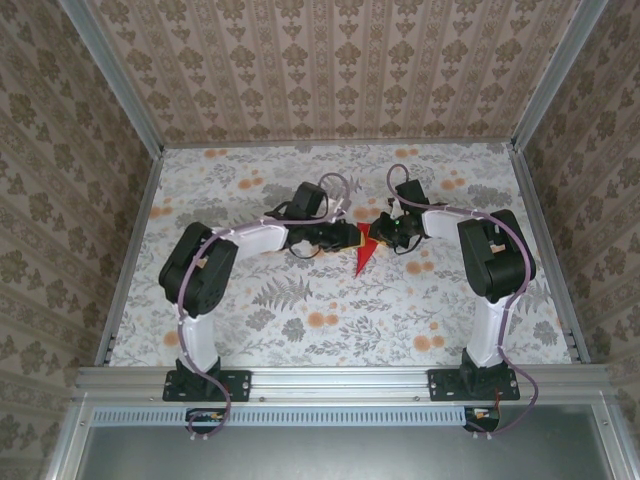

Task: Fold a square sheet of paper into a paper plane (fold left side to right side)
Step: Fold the wing for the fifth time at the center of the table.

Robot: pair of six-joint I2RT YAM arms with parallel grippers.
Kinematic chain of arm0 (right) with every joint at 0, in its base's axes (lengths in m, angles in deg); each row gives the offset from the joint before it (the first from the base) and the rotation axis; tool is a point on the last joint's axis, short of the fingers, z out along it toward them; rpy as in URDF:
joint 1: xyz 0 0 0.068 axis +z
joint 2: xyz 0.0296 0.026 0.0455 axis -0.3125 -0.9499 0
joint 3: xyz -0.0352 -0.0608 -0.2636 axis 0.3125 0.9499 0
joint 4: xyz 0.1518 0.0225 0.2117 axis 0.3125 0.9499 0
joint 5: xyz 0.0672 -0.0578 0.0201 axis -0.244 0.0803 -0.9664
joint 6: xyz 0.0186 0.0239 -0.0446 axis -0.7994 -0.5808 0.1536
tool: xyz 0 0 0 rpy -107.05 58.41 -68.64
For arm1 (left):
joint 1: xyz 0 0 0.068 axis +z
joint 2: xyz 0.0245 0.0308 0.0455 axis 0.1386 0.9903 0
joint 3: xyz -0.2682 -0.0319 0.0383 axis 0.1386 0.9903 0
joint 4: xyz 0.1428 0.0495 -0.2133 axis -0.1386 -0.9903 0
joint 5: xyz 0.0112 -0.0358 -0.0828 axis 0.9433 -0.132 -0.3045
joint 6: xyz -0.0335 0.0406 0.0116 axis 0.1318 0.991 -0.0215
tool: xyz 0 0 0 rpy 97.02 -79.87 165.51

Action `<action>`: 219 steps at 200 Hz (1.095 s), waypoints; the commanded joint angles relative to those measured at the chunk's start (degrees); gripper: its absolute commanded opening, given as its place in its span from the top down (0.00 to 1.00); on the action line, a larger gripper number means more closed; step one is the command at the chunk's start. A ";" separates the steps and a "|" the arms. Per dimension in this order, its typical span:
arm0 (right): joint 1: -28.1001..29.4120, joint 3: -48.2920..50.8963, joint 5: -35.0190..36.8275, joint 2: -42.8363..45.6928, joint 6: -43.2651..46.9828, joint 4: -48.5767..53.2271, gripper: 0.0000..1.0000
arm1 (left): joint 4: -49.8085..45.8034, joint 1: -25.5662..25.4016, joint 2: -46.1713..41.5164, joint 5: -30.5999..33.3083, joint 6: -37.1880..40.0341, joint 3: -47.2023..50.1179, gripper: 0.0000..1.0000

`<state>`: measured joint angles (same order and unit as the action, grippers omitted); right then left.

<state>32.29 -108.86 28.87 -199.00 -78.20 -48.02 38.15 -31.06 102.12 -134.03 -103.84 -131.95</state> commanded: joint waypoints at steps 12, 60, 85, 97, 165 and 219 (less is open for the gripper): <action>-0.09 0.94 2.70 -3.60 1.01 5.47 0.76 | -1.09 -1.56 3.59 -2.37 -1.62 -2.22 0.73; -0.07 0.92 2.69 -3.45 1.18 5.62 0.76 | -1.09 -2.19 6.83 -1.80 -2.13 -2.51 0.74; -0.02 0.94 2.85 -3.20 1.27 5.76 0.76 | -1.54 -2.23 7.40 -0.94 -2.26 -1.63 0.74; 0.04 0.85 2.94 -3.16 1.36 5.99 0.76 | -1.64 -2.26 7.70 -0.79 -2.35 -1.30 0.74; 0.05 0.94 3.13 -2.97 1.51 6.24 0.76 | -2.66 -2.62 8.89 1.34 -2.68 0.09 0.74; 0.04 0.83 3.06 -2.78 1.67 6.10 0.77 | -2.99 -3.38 9.47 1.67 -3.28 0.87 0.74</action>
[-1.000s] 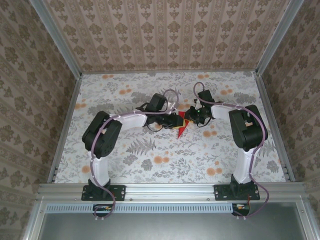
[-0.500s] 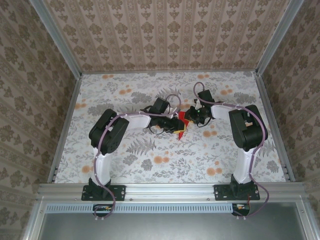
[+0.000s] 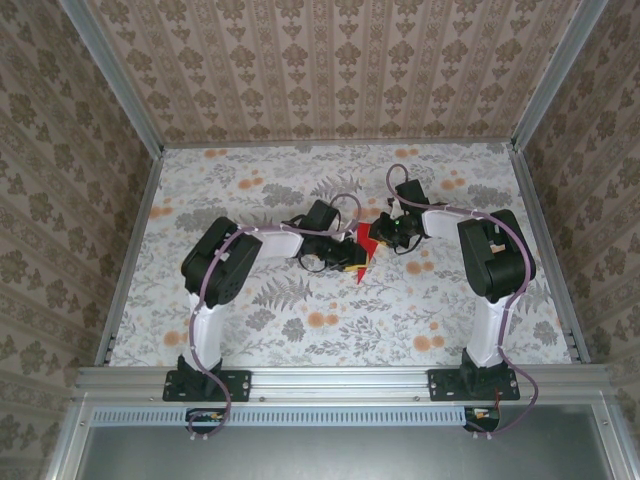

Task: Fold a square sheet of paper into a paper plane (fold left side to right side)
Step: Fold the wing for the fifth time at the center of the table.

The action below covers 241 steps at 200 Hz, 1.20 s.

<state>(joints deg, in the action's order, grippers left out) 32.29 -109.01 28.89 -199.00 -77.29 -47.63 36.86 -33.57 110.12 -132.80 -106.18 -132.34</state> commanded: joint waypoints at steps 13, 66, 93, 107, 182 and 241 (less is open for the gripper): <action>-0.01 0.84 3.05 -2.86 0.79 5.75 0.78 | -2.02 -1.30 1.65 0.63 -1.02 1.31 0.74; -0.28 1.50 2.32 0.58 1.41 2.92 0.80 | -8.01 -2.21 2.04 4.30 -0.16 0.41 0.77; -1.27 4.38 -0.23 6.59 1.23 -3.54 0.85 | -10.92 -2.32 2.11 6.79 -0.07 0.52 0.82; -1.35 5.93 -1.65 9.61 1.36 -5.58 0.86 | -11.43 -2.32 2.20 6.85 -0.26 0.70 0.85; 1.05 14.21 -8.92 13.14 1.01 -10.84 0.88 | -12.86 -2.49 1.86 9.56 0.72 0.35 0.90; 2.44 11.70 -7.35 6.98 2.25 -10.17 0.88 | -13.58 -2.49 1.87 9.72 1.06 0.02 0.91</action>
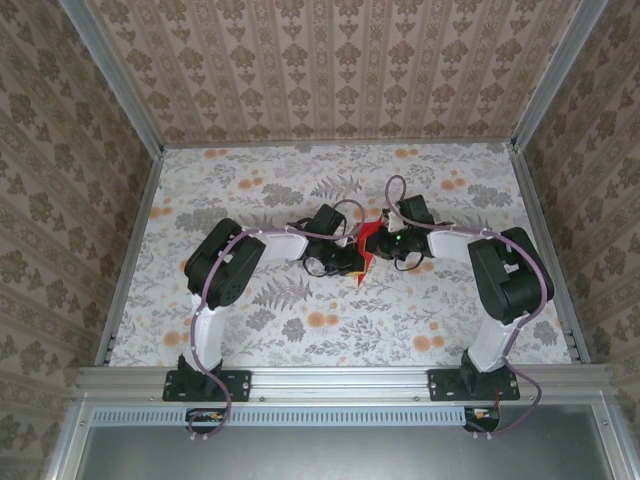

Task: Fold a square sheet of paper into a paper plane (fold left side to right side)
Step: Fold the wing for the fifth time at the center of the table.

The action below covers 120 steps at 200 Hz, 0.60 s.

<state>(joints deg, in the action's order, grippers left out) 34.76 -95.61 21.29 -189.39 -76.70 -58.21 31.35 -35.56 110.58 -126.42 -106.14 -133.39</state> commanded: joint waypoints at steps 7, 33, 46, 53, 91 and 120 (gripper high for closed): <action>0.02 -2.08 0.77 -3.20 2.11 0.71 0.88 | -8.10 -0.51 1.41 3.35 1.05 1.09 0.91; -0.07 -3.39 2.38 -4.87 3.13 1.48 0.88 | -8.47 -0.50 1.41 3.35 1.31 0.96 0.91; -0.20 -4.16 3.35 -5.47 3.72 2.13 0.88 | -8.58 -0.45 1.50 3.26 1.35 0.96 0.92; -0.14 -4.61 3.73 -5.83 4.04 2.59 0.88 | -8.58 -0.50 1.50 3.18 1.39 0.93 0.92; -0.78 -6.80 5.54 -7.70 5.78 4.83 0.88 | -8.44 -0.42 1.58 3.08 1.42 1.13 0.92; -1.34 -8.28 6.67 -8.87 6.68 6.21 0.88 | -8.46 -0.37 1.50 3.09 1.39 1.35 0.93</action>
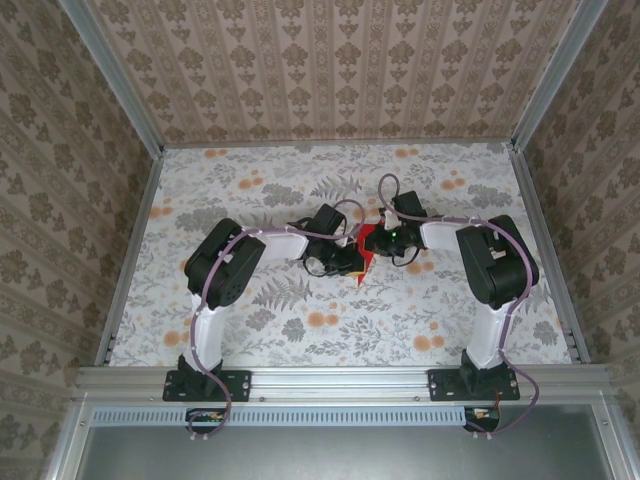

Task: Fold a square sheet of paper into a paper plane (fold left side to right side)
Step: Fold the wing for the fifth time at the center of the table.

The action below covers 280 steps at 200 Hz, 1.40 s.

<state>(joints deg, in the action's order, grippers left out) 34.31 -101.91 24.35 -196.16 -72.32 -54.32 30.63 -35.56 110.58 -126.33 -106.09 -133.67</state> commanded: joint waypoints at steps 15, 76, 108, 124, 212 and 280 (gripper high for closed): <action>-1.28 -2.66 3.85 -2.52 2.51 2.45 0.88 | -7.69 -0.39 1.47 3.00 1.42 1.77 0.93; -3.56 -6.37 3.31 -4.80 3.38 3.45 0.88 | -7.58 -0.41 1.45 2.93 1.33 2.03 0.94; -5.16 -8.81 2.87 -6.33 3.99 4.61 0.88 | -7.40 -0.42 1.48 2.84 1.20 2.20 0.94; -5.79 -10.09 2.57 -7.02 4.29 5.14 0.88 | -7.40 -0.42 1.50 2.91 1.21 2.21 0.94; -9.67 -18.77 1.66 -12.61 4.86 8.25 0.88 | -7.24 -0.46 1.37 2.90 1.08 2.45 0.95; -11.96 -24.77 0.71 -14.62 4.47 9.61 0.88 | -6.41 -0.48 0.62 3.09 1.00 2.72 0.94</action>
<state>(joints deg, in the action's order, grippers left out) 24.14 -123.35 21.75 -209.67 -68.94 -45.09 30.85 -35.54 110.53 -126.09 -106.07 -133.65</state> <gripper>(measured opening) 0.117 0.057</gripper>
